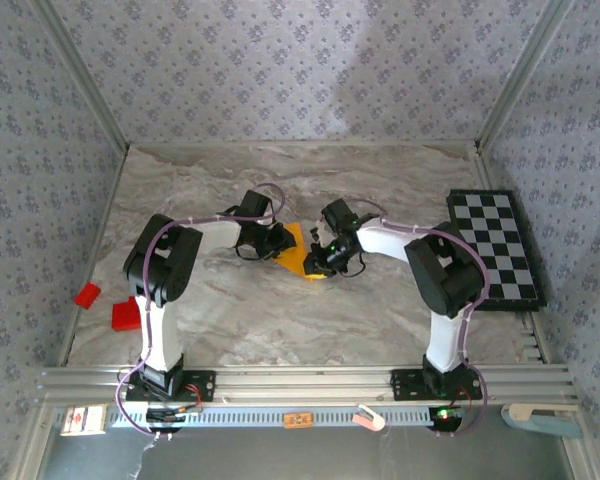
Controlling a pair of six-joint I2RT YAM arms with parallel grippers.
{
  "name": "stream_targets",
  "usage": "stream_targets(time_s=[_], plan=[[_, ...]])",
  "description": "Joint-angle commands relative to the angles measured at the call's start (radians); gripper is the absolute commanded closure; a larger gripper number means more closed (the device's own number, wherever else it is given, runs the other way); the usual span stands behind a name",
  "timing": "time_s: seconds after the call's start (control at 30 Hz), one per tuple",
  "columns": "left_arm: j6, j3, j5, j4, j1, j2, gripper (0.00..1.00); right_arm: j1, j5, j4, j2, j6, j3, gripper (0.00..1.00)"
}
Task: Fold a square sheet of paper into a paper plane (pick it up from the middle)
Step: Fourth fold the wing at the center of the table.
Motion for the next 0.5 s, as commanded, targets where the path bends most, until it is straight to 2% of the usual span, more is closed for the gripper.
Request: stream_targets(time_s=[0.0,0.17,0.47], plan=[[-0.012,-0.019,-0.065,-0.092,-0.002,0.051,0.81,-0.006,0.018,0.009,-0.03,0.016,0.038,0.84],[-0.015,-0.017,-0.059,-0.091,-0.003,0.052,0.81,0.007,0.042,-0.007,0.038,0.03,0.12,0.87],[-0.021,-0.019,-0.056,-0.085,-0.003,0.049,0.81,0.012,0.052,-0.009,0.104,0.03,0.124,0.88]])
